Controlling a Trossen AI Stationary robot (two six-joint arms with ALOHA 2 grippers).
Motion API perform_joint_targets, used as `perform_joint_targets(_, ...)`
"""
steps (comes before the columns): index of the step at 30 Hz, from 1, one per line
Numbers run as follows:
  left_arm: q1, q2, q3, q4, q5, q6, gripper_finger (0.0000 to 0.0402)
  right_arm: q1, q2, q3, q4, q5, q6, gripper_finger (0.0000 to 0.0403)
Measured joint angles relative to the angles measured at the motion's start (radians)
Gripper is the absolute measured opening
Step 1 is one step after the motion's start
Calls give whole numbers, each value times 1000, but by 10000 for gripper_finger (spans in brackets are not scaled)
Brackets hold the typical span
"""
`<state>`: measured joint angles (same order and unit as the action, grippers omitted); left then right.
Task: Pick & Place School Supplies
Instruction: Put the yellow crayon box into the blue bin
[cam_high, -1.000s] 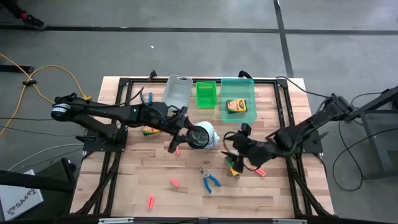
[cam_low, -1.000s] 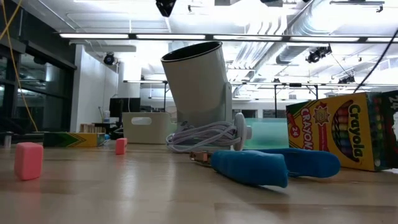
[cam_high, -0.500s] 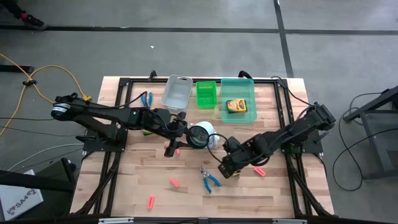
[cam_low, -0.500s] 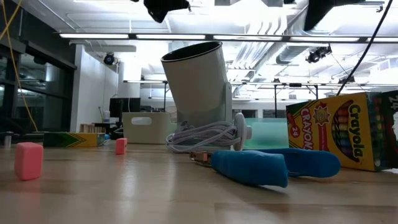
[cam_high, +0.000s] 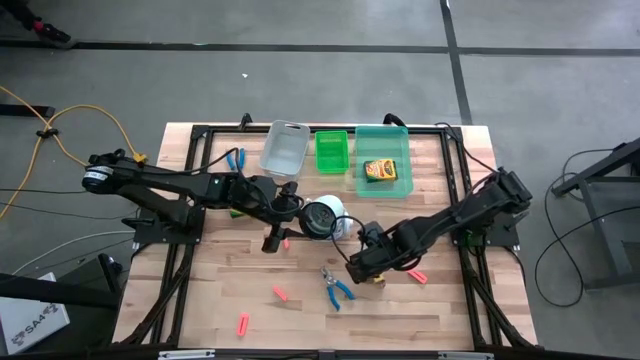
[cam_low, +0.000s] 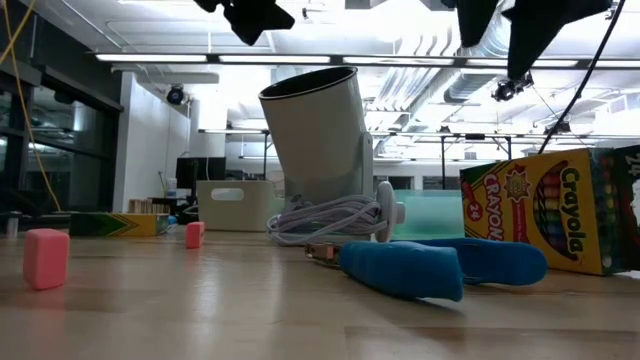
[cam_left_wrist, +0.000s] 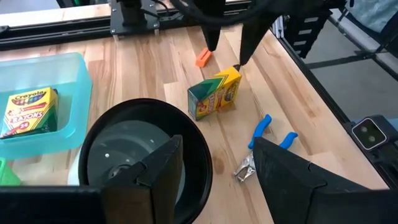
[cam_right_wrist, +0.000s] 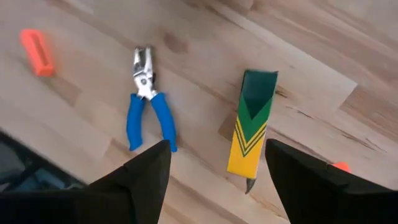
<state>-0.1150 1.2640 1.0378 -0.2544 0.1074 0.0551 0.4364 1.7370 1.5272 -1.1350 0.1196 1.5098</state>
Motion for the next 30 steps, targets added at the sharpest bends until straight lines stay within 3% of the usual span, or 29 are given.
perform_joint_targets(30, 0, 0, 0, -1, 1, 5, 191, -1, 216, 0, -37, -46, 5, 252)
